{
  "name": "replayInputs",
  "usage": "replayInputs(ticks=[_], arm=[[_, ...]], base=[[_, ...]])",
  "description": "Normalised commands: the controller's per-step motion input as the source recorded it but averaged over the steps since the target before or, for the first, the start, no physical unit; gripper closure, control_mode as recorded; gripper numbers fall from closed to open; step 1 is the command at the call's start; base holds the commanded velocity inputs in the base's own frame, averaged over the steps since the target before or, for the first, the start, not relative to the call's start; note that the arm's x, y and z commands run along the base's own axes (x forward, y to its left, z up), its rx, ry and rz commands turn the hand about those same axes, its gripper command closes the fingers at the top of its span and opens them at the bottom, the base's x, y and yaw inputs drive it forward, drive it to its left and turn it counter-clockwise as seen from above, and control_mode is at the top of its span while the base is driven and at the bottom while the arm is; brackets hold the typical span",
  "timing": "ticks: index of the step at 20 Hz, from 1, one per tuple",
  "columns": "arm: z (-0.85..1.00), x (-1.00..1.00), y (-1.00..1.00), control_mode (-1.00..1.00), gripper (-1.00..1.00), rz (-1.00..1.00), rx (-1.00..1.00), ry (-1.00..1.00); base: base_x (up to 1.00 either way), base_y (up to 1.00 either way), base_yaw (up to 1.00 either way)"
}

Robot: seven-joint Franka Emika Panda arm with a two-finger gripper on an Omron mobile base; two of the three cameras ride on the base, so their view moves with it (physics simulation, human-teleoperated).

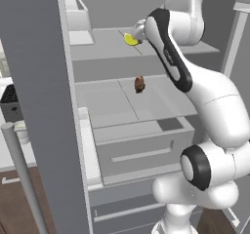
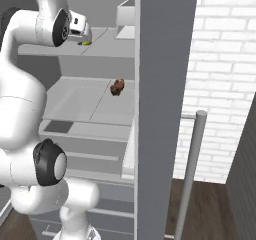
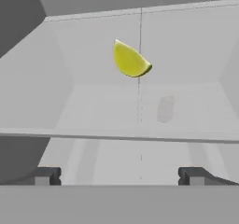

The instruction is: Grab a lemon wedge from the fridge and one ice cube from the ice bowl, and put them in the glass of lemonade.

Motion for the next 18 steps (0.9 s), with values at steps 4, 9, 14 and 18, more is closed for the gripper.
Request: replayInputs(ticks=[4, 9, 14, 18], arm=[[0.00, 0.29, -0.11, -1.00, -1.00, 0.16, -0.02, 0.12], [-0.35, 0.08, -0.02, -1.00, -1.00, 0.14, 0.00, -0.03], [-0.50, 0.32, 0.00, -1.00, -1.00, 0.10, -0.02, -0.01], [0.13, 0.45, 0.00, -1.00, -1.00, 0.05, -0.03, -0.01]], base=[[0.00, 0.00, 0.00], [0.00, 0.00, 0.00], [0.00, 0.00, 0.00], [0.00, 0.00, 0.00]])
